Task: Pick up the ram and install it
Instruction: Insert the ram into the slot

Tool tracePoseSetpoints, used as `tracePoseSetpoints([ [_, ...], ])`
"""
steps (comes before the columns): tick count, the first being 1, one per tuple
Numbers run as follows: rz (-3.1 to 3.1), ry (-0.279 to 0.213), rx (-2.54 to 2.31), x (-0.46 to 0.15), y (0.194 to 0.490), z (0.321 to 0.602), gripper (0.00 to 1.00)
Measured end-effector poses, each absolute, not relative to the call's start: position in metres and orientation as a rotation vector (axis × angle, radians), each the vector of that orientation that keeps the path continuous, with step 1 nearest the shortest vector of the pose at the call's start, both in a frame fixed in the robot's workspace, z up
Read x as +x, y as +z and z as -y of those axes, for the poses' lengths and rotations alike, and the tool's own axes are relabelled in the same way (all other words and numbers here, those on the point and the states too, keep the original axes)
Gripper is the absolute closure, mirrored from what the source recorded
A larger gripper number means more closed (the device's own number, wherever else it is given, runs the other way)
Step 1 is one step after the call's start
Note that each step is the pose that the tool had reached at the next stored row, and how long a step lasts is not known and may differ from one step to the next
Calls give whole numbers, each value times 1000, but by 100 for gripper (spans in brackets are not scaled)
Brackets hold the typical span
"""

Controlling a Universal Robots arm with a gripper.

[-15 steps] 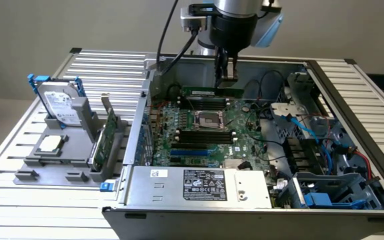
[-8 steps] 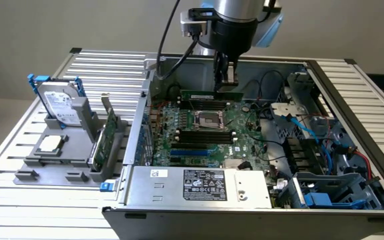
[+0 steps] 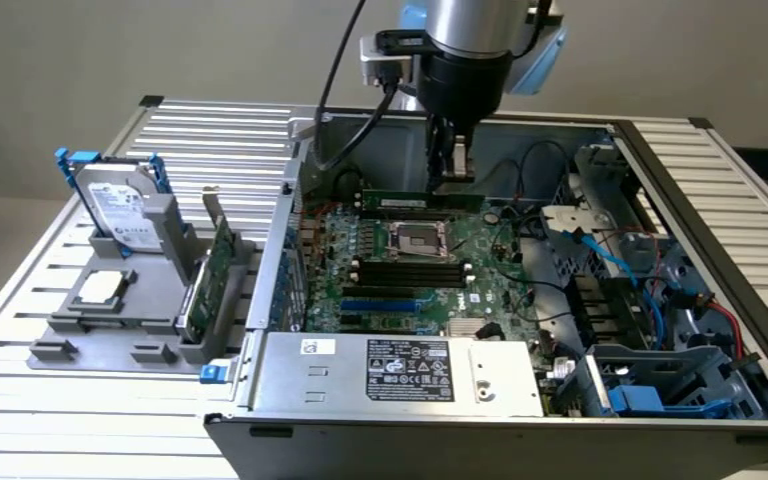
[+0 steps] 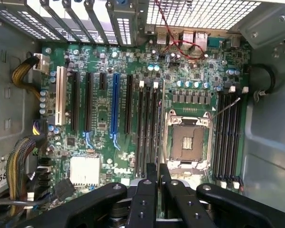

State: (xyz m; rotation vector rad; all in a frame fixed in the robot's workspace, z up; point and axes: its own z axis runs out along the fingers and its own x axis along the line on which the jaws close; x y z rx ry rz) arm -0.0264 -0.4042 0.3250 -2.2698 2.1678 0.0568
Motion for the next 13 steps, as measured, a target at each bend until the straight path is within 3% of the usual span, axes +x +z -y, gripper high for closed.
tracePoseSetpoints([
  [13,-2177,26,-2290,-26,308,406,86],
])
